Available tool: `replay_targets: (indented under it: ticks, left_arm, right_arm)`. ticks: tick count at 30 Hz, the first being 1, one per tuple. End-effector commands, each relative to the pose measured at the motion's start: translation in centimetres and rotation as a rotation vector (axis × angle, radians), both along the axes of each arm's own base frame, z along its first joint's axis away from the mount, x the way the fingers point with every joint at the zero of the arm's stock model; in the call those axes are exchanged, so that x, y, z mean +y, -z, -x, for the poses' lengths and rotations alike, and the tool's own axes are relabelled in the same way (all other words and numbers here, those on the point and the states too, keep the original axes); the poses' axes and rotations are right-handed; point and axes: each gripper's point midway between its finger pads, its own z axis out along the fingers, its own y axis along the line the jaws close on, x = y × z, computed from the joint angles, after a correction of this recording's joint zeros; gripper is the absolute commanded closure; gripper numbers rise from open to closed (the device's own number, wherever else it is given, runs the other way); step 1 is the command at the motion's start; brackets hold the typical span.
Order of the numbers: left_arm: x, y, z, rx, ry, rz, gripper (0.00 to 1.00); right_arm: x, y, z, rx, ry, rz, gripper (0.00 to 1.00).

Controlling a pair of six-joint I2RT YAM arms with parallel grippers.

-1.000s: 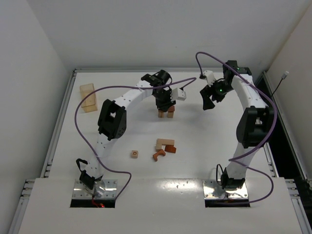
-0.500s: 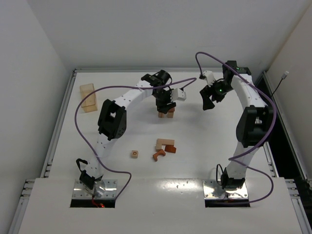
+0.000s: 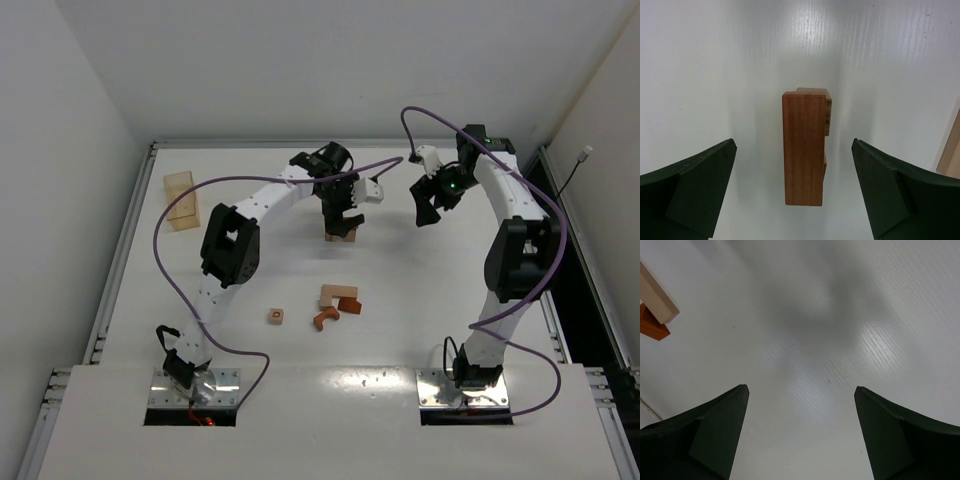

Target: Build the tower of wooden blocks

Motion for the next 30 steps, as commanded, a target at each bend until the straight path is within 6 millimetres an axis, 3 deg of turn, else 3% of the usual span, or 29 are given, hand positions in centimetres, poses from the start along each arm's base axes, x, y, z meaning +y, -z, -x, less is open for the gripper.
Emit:
replay_targets:
  ticks: [1,3,8,9,10,11,12,14,15,16,17,18,19,20,21,22,23,24,25,27,28,29,30]
  left_arm:
    - [-1.0,-4.1,-0.7,-0.071,-0.014,0.081,0.0]
    - [-1.2,-6.4,-1.5,-0.12,-0.027,0.106,0.0]
    - [0.7,-14.7,-4.3,-0.374,-0.183,0.091,0.0]
    - [1.5,-18.2,-4.8,-0.458,-0.231,0.12,0.0]
    - [2.4,-18.8,-4.9,-0.496,-0.287,0.089,0.0]
    - [3.3,-21.4,-4.4,-0.544,-0.309,0.11,0.0]
    - [4.7,-22.2,-4.6,-0.541,-0.354,0.124,0.0]
    - [6.4,-24.1,-4.6,-0.508,-0.411,0.201,0.0]
    - [7.4,-24.4,-4.2,-0.461,-0.436,0.229,0.0]
    - [10.0,-26.0,-4.3,-0.419,-0.532,0.297,0.0]
    - [10.5,-26.0,-3.7,-0.359,-0.54,0.345,0.0]
    - [11.5,-25.9,-3.2,-0.311,-0.578,0.372,0.0]
    - [12.3,-26.1,-3.2,-0.288,-0.617,0.419,0.0]
    - [14.5,-24.3,-1.9,-0.192,-0.714,0.443,0.0]
    - [14.8,-23.5,-1.0,-0.147,-0.726,0.472,0.0]
    - [15.4,-23.5,-0.8,-0.158,-0.753,0.507,0.0]
    - [15.9,-21.0,1.9,-0.078,-0.789,0.517,0.0]
    - [16.6,-20.1,2.8,-0.071,-0.809,0.525,0.0]
    - [16.9,-16.9,4.2,-0.026,-0.831,0.506,0.0]
    - [17.4,-16.6,6.4,-0.02,-0.842,0.52,0.0]
    - [18.3,-14.6,7.1,0.026,-0.887,0.5,0.0]
    - [18.8,-14.1,7.6,0.036,-0.909,0.503,0.0]
    - [19.2,-14.6,8.1,0.016,-0.903,0.53,0.0]
  right_arm:
    - [0.7,-1.0,-0.6,-0.027,-0.011,-0.034,0.16]
    - [0.7,-1.0,-0.6,-0.027,-0.011,-0.034,0.16]
    - [0.7,-2.0,-0.8,-0.048,-0.011,-0.033,0.16]
    - [0.8,-2.0,-0.8,-0.048,-0.014,-0.042,0.16]
    - [0.9,-2.5,-0.5,-0.052,-0.014,-0.042,0.16]
    - [1.2,-3.2,-0.4,-0.07,-0.023,-0.041,0.16]
    - [1.4,-4.2,-0.3,-0.102,-0.036,-0.046,0.16]
    - [1.8,-4.8,0.7,-0.111,-0.059,-0.043,0.16]
    - [2.9,-4.7,1.7,-0.102,-0.09,-0.077,0.16]
    - [3.7,-4.9,2.6,-0.099,-0.107,-0.101,0.16]
    - [4.6,-6.0,3.8,-0.127,-0.141,-0.124,0.18]
    - [7.0,-4.9,6.0,-0.087,-0.203,-0.162,0.19]
    - [8.3,-4.7,6.9,-0.102,-0.244,-0.164,0.19]
    - [9.5,-4.4,7.9,-0.115,-0.289,-0.154,0.21]
    - [11.9,-3.5,11.0,-0.107,-0.374,-0.146,0.21]
    - [13.3,-3.2,11.4,-0.15,-0.418,-0.139,0.22]
    - [15.0,-1.4,13.8,-0.127,-0.484,-0.098,0.22]
    - [16.0,-1.7,13.7,-0.191,-0.504,-0.093,0.22]
    - [16.5,-0.8,14.5,-0.176,-0.52,-0.079,0.22]
    - [18.2,-0.7,15.1,-0.195,-0.552,-0.087,0.3]
    - [18.9,-0.5,14.8,-0.211,-0.552,-0.099,0.33]
    - [19.5,-0.3,14.6,-0.221,-0.564,-0.103,0.37]
    - [20.7,0.0,14.5,-0.243,-0.581,-0.118,0.4]
